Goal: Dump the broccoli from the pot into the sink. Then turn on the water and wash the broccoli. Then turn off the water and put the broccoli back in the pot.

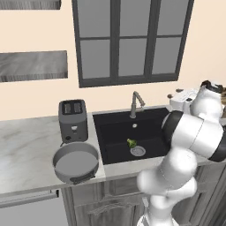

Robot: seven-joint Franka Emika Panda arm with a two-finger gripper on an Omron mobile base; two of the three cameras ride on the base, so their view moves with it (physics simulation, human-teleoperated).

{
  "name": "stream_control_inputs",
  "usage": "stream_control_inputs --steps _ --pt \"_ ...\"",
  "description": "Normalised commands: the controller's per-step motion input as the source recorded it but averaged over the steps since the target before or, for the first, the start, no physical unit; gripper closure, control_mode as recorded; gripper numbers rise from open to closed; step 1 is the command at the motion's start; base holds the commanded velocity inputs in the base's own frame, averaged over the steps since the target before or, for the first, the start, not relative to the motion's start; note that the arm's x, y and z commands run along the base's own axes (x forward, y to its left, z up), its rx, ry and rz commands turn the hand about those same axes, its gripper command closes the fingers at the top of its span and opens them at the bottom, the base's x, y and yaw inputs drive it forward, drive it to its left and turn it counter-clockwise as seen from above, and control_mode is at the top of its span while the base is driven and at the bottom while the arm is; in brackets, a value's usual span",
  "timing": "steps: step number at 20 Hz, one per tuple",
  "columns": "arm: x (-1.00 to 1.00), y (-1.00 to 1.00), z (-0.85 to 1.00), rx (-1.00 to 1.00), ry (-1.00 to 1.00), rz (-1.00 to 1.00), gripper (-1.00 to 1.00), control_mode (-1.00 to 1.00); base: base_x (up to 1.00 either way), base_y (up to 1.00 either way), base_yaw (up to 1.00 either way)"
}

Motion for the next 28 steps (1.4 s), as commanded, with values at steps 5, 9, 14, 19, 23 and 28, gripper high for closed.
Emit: stream_control_inputs --steps 5,9,14,19,23,28 --pt "-0.86 0.18 1.00 -0.46 -0.23 -0.27 -1.00 -1.00 0.00 0.00 0.00" --pt "-0.72 0.09 0.95 -0.56 -0.25 -0.29 -1.00 -1.00 0.00 0.00 0.00" --pt "-0.37 0.08 0.90 -0.55 -0.16 -0.17 -1.00 -1.00 0.00 0.00 0.00" --pt "-0.08 0.03 0.74 -0.57 -0.24 0.14 -1.00 -1.00 0.00 0.00 0.00" --pt "-0.18 0.00 0.24 -0.58 -0.15 0.40 -1.00 -1.00 0.00 0.00 0.00" --pt "-0.49 0.07 0.00 -0.63 -0.09 0.45 -1.00 -1.00 0.00 0.00 0.00"
